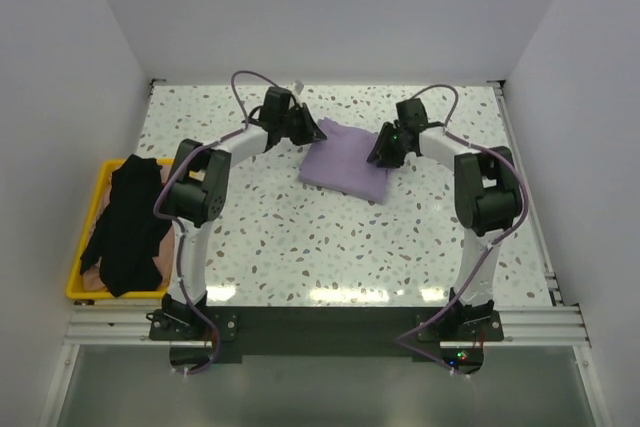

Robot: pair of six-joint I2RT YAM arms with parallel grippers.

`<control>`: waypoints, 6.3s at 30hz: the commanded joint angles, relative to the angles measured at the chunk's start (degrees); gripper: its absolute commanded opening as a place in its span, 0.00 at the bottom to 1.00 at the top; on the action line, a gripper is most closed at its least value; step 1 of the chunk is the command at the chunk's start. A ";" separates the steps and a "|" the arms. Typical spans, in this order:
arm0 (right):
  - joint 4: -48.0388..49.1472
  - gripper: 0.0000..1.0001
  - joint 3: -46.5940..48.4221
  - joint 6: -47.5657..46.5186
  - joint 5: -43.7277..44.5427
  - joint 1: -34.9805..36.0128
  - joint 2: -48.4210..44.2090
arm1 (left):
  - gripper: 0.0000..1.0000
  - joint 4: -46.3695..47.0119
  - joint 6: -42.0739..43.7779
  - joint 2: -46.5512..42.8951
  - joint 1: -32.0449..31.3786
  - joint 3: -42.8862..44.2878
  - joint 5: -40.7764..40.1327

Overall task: Fold and stack the t-shirts
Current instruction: Fold the tshirt, then neatly place the folded tshirt to the corner

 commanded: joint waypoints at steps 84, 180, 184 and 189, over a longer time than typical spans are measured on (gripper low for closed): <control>13.10 0.39 -17.42 2.68 -14.56 -13.39 -6.11 | 0.17 7.81 1.19 15.27 2.31 15.19 -1.14; 3.33 0.00 57.99 -45.48 46.44 -21.91 35.27 | 0.52 -14.96 22.55 -55.75 4.25 -40.09 -0.88; 3.69 0.00 57.81 -45.30 47.06 -22.70 35.45 | 0.51 -14.69 22.46 -54.96 4.34 -40.35 0.00; 3.42 0.00 58.16 -43.64 47.41 -23.58 35.36 | 0.51 -14.78 22.46 -54.69 4.42 -40.36 0.09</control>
